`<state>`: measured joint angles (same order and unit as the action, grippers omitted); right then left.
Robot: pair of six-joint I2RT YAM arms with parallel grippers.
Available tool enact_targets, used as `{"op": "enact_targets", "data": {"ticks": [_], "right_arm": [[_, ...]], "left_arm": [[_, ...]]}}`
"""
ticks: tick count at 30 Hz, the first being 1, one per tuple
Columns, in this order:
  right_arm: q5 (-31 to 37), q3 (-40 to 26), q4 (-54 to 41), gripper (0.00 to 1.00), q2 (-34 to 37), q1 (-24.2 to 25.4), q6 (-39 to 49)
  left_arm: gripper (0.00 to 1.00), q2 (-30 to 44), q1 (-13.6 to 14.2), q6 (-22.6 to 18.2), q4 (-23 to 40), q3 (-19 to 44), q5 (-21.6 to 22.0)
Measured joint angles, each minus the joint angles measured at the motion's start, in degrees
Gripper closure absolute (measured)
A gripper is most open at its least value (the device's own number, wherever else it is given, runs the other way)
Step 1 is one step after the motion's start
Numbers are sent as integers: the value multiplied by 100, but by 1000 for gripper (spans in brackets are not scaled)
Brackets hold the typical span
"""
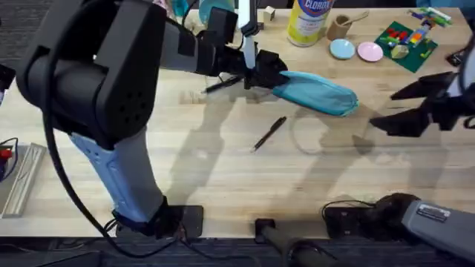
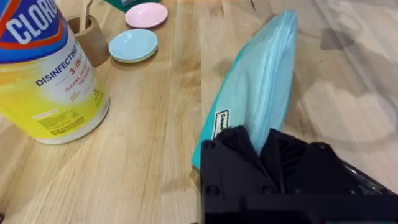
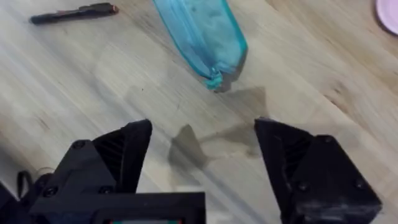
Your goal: Unzip the bag, pick up the pens from the table one at a time and place them inside, then zip the bag closed.
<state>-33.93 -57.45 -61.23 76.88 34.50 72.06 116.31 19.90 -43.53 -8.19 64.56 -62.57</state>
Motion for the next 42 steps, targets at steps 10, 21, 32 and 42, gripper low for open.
{"op": "enact_targets", "data": {"ticks": [10, 21, 32, 42], "right_arm": [[-16, 481, 884, 5, 91, -786, 2], [-22, 481, 1381, 5, 1227, -1034, -135], [-38, 496, 1733, 196, 1480, -1034, -264], [-38, 498, 1835, 610, 1481, -1034, -310]], "left_arm": [[958, 0, -2, -2, 22, 0, -2], [958, 0, -1, -1, 22, 2, -2], [958, 0, -2, -1, 22, 2, -2], [958, 0, -2, -2, 22, 2, -2]]}}
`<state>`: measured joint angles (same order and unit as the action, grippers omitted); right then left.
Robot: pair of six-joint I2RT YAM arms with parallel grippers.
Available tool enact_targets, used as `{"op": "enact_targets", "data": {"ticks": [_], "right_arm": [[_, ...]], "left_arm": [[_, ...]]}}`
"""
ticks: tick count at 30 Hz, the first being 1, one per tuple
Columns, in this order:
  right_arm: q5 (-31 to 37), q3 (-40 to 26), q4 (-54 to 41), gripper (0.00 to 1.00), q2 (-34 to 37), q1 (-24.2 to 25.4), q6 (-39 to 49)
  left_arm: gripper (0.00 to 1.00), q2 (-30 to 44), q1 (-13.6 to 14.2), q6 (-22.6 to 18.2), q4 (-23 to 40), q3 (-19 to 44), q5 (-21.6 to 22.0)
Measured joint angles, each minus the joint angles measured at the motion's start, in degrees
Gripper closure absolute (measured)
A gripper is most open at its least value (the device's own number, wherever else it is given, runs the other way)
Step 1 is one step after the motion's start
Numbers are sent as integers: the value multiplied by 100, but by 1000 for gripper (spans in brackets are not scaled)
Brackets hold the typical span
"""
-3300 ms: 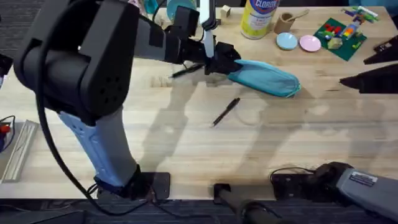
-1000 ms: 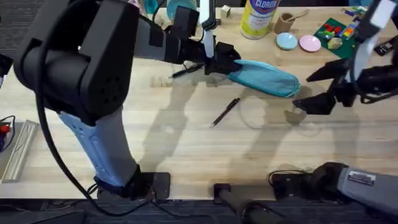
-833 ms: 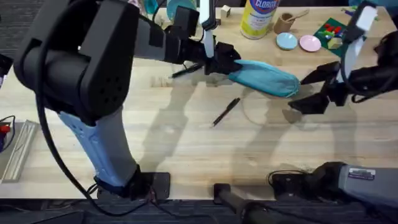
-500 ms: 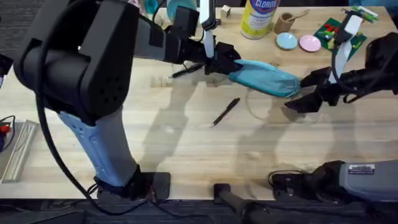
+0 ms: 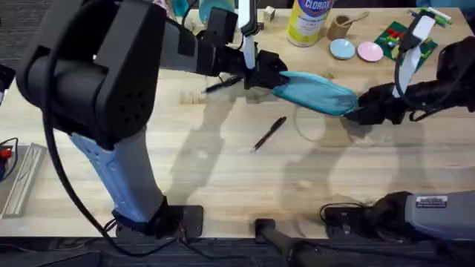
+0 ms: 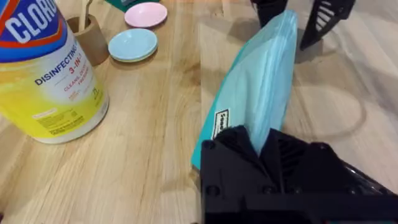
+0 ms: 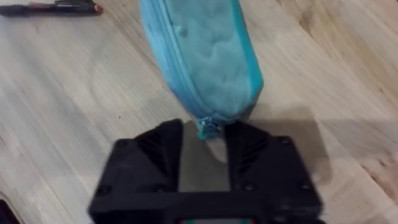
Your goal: Unzip the bag, pick up the pens from the table one at a time and place them inside, then zip the bag closed.
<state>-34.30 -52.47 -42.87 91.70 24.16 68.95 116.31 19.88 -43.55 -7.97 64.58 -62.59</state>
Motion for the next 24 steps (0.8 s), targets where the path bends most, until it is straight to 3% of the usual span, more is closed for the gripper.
{"op": "enact_targets", "data": {"ticks": [5, 24], "right_arm": [[4, 0, 42, 949, 0, 0, -16], [52, -99, -321, 970, -265, 0, -258]], "left_arm": [[958, 0, 2, 0, 1, -1, -1], [958, 0, 0, 2, 2, 0, 0]]}}
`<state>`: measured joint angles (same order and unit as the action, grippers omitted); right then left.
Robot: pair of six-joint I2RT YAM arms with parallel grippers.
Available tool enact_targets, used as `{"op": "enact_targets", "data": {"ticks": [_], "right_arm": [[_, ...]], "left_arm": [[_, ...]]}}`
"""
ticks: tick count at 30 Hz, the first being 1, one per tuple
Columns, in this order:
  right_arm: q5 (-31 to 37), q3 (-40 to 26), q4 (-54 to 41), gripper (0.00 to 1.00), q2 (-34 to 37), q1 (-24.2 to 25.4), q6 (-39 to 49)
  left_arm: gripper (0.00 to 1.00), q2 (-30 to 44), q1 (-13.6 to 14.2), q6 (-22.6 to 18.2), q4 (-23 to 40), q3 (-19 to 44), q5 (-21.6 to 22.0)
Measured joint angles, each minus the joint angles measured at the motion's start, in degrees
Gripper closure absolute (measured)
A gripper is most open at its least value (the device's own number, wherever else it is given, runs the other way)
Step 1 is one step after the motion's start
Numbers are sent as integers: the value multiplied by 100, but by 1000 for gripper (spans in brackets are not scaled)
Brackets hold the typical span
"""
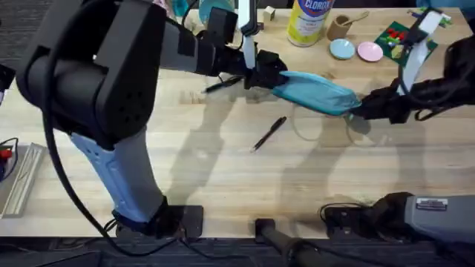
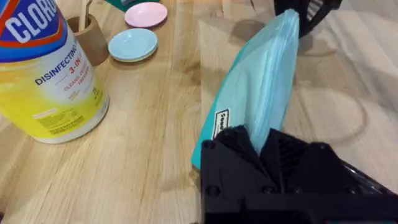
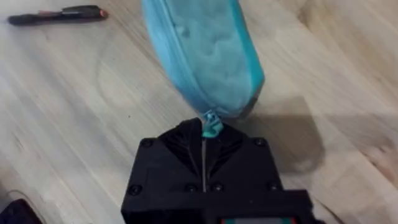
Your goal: Unzip the bag, pick up the pens from the table one at a time and place them inside, then zip the bag closed.
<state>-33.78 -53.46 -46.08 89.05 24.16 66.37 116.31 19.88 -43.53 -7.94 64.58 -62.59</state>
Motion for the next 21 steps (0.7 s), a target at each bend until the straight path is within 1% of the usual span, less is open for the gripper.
{"op": "enact_targets", "data": {"ticks": [6, 12, 21], "right_arm": [[13, -401, -208, 971, -580, 0, -18], [16, -526, -243, 971, -1066, -2, -18], [11, -528, -274, 971, -1173, -4, -61]], "left_arm": [[958, 0, 0, 0, 0, 0, -7], [958, -1, 0, 0, 0, 0, -17], [958, 0, -4, 0, 0, -2, -22]]}}
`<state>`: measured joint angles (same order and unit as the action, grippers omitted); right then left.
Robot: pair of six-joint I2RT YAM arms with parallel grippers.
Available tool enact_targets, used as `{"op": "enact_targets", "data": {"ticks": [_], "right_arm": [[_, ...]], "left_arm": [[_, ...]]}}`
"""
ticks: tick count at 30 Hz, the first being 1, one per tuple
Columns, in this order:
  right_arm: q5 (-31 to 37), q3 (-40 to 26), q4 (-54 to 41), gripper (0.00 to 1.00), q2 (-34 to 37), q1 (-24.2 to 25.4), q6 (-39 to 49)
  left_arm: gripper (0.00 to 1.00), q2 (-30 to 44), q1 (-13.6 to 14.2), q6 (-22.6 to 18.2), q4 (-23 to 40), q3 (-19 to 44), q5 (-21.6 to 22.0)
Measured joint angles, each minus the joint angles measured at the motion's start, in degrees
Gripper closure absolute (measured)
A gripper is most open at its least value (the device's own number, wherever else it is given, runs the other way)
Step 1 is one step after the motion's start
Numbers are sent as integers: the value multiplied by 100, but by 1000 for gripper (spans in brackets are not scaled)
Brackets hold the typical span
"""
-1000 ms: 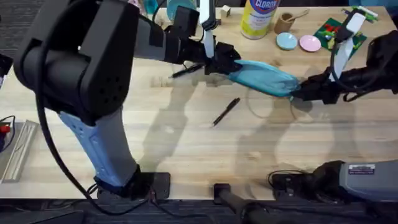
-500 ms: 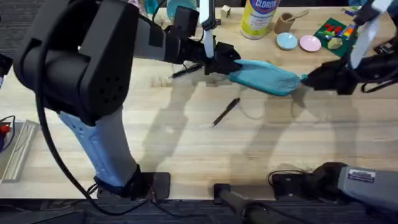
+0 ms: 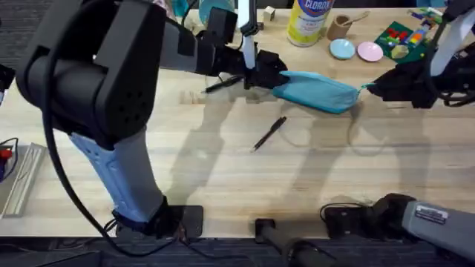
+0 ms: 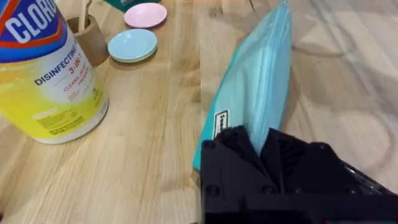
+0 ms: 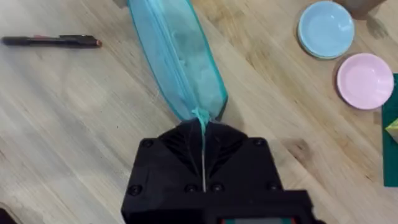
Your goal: Unzip the bag, pick up the pens from the table one at a time and place them inside, then zip the bag closed.
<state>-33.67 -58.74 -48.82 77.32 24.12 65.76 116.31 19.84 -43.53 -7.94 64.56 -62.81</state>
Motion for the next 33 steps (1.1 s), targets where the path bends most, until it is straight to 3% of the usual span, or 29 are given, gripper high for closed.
{"op": "enact_targets", "data": {"ticks": [10, 33], "right_arm": [[0, -4, 158, 971, 0, -526, -20], [66, -4, 1929, 971, 302, -2239, -588]], "left_arm": [[958, 0, 0, 0, 4, 2, -19], [958, 0, -2, 0, 0, 2, -15]]}}
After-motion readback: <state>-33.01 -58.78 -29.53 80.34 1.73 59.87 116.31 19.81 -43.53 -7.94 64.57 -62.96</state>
